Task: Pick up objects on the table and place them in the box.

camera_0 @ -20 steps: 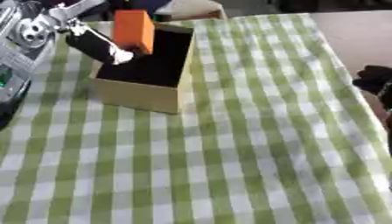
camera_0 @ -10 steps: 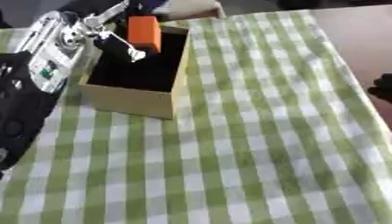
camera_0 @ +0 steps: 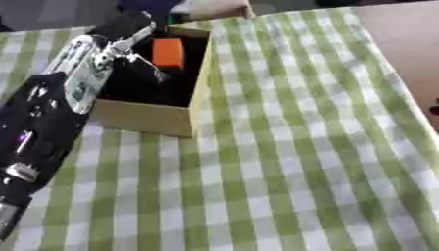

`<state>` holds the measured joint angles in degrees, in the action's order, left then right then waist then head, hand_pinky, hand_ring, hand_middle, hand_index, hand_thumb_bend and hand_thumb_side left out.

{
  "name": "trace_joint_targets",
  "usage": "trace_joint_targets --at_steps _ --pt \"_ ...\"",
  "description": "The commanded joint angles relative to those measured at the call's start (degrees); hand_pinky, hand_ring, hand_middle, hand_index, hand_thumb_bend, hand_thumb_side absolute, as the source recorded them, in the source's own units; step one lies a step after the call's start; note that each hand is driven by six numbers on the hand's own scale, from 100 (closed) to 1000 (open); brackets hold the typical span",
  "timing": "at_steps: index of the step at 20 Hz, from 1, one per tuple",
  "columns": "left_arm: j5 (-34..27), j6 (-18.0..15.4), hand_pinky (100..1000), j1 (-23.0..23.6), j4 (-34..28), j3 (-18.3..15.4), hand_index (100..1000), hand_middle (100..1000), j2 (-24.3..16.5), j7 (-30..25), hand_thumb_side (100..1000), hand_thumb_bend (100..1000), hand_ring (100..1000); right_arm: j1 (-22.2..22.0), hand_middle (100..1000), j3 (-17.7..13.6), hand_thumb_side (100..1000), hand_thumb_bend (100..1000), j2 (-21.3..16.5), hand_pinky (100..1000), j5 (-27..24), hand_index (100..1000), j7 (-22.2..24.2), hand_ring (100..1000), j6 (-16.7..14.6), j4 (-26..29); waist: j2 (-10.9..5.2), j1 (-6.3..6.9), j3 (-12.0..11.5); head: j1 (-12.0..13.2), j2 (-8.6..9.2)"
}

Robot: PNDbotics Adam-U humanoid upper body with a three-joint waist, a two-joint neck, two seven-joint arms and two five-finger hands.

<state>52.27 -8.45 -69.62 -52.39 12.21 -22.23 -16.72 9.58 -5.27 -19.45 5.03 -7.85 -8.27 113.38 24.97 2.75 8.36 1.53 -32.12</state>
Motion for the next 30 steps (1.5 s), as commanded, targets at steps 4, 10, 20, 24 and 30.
trace_joint_targets --at_steps 4,10,20,24,30 --pt "1.6 -1.8 679 -1.0 -0.3 -0.3 704 669 -0.8 -2.0 307 452 678 0.0 681 -0.4 1000 100 -1.1 815 -0.1 767 -0.1 713 0.2 1.2 -1.1 -0.09 0.0 -0.1 0.16" --pt "2.3 -1.6 781 -0.7 -1.2 -0.1 813 769 -1.2 -4.7 507 703 775 -0.3 681 -0.5 1000 100 -0.9 814 0.0 767 -0.2 713 0.4 1.2 -1.51 -0.06 -0.4 -0.6 -0.41" --pt "0.1 -0.3 749 -0.7 -4.8 0.3 786 751 -1.8 -4.9 492 650 758 -0.6 681 -0.6 1000 100 -0.7 814 0.0 767 -0.2 714 0.6 1.2 -2.36 -0.32 -0.7 -1.0 -1.13" --pt "-1.8 0.8 736 -0.8 -7.7 0.1 772 743 -2.4 -4.0 496 604 751 -0.7 681 -0.7 1000 100 -0.8 813 0.0 767 -0.3 715 0.6 1.2 -3.12 -0.41 -1.0 -1.1 -1.4" --pt "-5.6 2.5 739 0.2 -15.2 0.7 774 747 -4.7 -4.4 511 464 757 -1.0 682 -0.9 1000 100 -1.0 812 0.0 768 -0.5 716 0.6 1.2 -4.37 -0.46 -2.1 -1.7 -2.17"
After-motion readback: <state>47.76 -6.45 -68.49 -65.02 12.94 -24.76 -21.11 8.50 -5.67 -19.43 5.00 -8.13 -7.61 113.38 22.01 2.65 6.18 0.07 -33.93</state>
